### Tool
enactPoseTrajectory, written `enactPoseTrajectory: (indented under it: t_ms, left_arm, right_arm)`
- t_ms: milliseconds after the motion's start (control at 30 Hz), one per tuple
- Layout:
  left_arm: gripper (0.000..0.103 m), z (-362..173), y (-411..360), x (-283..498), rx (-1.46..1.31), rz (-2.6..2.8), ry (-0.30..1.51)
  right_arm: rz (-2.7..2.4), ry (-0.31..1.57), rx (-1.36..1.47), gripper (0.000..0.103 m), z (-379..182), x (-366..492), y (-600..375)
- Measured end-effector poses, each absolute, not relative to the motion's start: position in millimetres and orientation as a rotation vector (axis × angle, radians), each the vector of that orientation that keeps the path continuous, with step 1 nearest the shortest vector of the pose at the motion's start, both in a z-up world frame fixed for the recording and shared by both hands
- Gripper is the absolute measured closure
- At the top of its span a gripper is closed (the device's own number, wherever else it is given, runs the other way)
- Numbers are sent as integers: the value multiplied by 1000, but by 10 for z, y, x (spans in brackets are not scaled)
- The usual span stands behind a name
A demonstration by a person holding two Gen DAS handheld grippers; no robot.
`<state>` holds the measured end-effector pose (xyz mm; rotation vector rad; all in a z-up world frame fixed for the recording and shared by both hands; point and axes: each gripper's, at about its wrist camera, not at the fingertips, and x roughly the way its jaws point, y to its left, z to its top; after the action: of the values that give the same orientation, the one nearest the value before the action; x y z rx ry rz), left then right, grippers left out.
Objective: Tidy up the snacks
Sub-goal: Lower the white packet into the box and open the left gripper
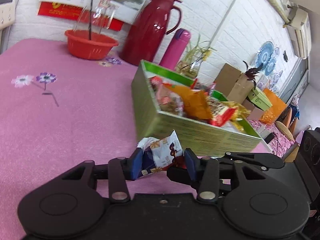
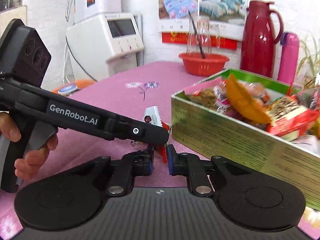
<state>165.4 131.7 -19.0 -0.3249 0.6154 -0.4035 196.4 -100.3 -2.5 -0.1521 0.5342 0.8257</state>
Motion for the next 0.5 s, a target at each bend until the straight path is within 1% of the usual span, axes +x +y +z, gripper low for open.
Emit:
enactPoseTrajectory:
  t_ms: [233,500]
  left_arm:
    - [54,260,858,1568,-233,-453,524]
    - [54,551,343,1981,-173,-525,483]
  right_arm:
    - [762,399,-114,79,295,1819,-1425]
    - [656,307,-70,79,517,2063,-1884]
